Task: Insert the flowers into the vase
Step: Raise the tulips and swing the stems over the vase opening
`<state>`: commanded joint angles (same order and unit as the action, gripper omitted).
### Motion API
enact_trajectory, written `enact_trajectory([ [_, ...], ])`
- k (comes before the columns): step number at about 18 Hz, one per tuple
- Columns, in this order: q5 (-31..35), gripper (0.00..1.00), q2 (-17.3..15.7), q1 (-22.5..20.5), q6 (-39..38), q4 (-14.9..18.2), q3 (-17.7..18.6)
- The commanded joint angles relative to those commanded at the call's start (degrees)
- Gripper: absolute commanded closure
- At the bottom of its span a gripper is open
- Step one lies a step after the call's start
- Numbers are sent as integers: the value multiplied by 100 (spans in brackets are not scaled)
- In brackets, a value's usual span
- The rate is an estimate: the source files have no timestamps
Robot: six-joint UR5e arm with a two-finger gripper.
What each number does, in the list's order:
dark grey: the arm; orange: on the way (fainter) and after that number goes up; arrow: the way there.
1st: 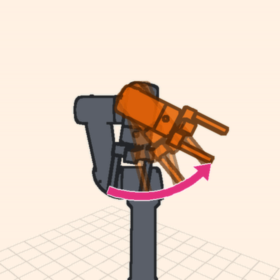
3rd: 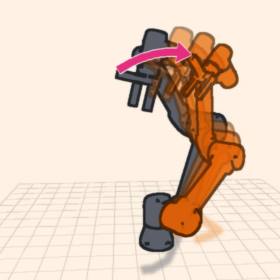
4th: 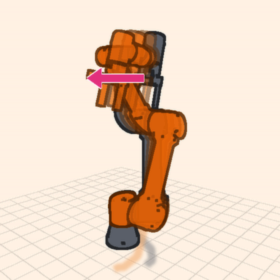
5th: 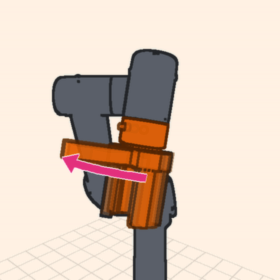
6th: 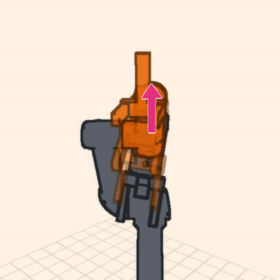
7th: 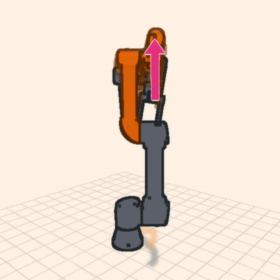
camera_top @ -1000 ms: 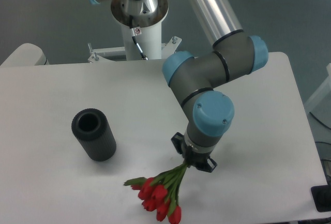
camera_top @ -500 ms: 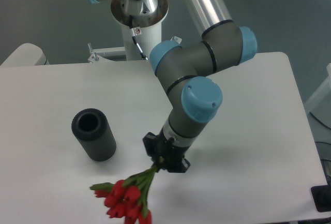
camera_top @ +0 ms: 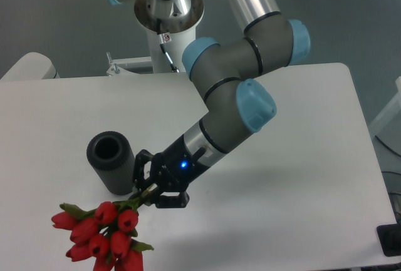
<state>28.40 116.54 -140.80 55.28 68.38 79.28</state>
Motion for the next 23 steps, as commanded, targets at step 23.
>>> enact_trajectory([
  [23,-2313,98,-765,-537,176,-1011,1546],
])
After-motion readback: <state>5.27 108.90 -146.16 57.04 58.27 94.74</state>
